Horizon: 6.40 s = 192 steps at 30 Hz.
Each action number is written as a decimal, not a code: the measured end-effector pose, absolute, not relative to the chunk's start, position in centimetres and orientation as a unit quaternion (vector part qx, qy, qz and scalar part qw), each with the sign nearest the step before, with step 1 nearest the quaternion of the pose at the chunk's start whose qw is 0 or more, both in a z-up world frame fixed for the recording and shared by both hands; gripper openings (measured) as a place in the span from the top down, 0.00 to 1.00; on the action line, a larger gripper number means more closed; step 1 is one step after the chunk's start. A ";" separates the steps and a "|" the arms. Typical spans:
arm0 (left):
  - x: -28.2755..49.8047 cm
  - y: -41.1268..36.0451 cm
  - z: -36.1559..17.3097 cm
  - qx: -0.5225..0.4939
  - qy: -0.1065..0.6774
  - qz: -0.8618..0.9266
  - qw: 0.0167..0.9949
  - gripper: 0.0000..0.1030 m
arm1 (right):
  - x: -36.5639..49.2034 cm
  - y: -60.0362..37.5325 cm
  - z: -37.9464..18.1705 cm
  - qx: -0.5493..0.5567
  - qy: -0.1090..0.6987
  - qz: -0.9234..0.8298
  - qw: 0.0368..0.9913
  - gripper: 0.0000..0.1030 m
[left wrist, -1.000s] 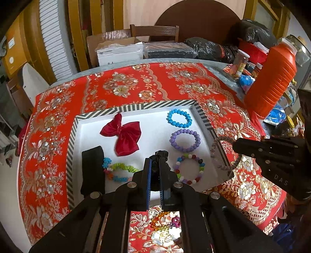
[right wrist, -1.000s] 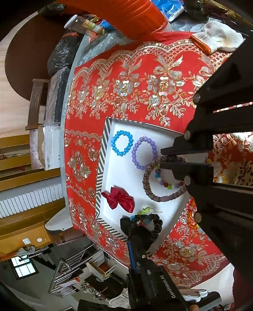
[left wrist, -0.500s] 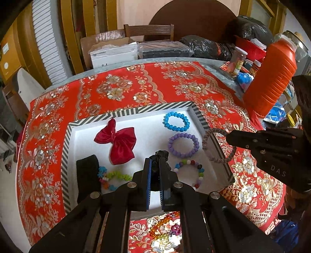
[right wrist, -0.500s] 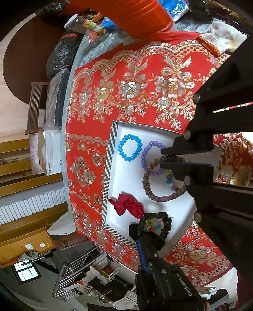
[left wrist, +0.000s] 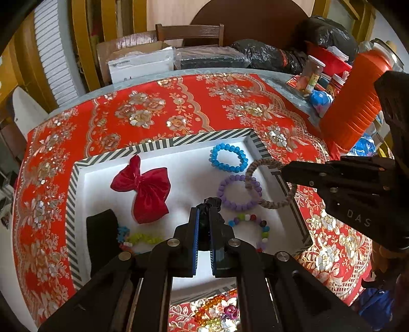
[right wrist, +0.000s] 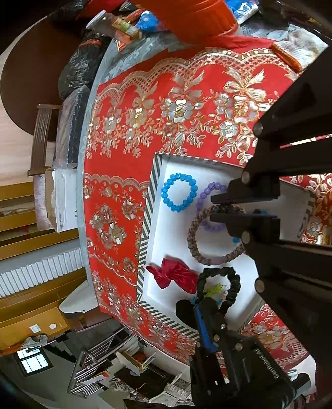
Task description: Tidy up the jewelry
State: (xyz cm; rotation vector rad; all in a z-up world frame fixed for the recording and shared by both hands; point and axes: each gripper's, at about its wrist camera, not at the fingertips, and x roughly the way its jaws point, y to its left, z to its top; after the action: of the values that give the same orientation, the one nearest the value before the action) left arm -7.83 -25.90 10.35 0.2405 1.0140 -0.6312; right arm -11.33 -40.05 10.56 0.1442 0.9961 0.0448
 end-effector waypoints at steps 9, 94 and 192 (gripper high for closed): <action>-6.0 -25.7 7.9 0.105 0.501 -0.295 0.807 1.00 | -8.2 -39.7 9.3 0.063 0.495 0.025 0.866 0.94; -20.4 -18.5 6.5 0.049 0.559 -0.332 0.758 0.80 | -29.5 -35.5 2.9 0.099 0.534 0.047 0.838 0.51; -3.8 -18.9 12.7 0.099 0.465 -0.274 0.836 1.00 | -14.1 -37.2 11.5 0.153 0.413 0.057 0.896 0.90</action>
State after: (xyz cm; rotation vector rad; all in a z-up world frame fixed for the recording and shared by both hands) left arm -3.81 -18.87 12.68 0.2099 0.9847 -0.5791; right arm -14.06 -37.21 11.50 0.3165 0.8548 0.1173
